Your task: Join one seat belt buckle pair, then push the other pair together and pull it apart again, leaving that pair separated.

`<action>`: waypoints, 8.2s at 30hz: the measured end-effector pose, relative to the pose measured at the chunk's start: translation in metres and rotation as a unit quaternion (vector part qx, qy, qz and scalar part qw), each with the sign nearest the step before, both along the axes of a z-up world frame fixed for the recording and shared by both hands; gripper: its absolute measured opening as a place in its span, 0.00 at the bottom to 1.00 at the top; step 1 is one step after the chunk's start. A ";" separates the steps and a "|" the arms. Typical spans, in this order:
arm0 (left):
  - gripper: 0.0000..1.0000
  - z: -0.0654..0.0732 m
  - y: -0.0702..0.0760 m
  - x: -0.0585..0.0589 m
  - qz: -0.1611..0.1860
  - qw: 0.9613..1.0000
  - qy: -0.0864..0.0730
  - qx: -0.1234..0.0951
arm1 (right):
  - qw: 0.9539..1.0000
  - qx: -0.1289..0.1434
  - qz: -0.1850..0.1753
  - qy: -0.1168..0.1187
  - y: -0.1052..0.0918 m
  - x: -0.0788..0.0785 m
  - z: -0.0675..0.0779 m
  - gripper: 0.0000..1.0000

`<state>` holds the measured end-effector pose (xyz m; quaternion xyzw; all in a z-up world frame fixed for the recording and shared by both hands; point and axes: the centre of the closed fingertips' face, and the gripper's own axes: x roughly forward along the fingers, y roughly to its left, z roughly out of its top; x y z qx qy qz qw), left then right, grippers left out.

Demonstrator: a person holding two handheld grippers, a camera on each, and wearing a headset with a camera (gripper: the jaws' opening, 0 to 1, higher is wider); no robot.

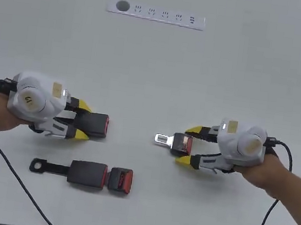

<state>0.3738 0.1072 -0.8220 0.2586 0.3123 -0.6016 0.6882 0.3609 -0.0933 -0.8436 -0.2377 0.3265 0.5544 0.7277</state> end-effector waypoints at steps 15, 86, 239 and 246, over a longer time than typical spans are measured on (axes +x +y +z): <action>0.34 0.004 0.006 -0.006 -0.047 0.999 -0.009 0.005 | 0.998 0.056 -0.013 0.003 0.000 -0.001 0.001 0.35; 0.34 -0.017 0.000 0.001 -0.066 0.997 0.001 0.029 | 0.995 0.098 0.018 0.011 0.135 0.013 0.001 0.35; 0.73 0.030 0.002 0.017 0.112 0.993 0.021 -0.028 | 0.976 0.085 -0.201 -0.016 0.006 0.007 0.023 0.82; 0.88 0.038 0.014 0.006 0.203 0.978 0.021 -0.040 | 0.960 0.109 -0.253 -0.044 0.010 0.001 0.042 0.90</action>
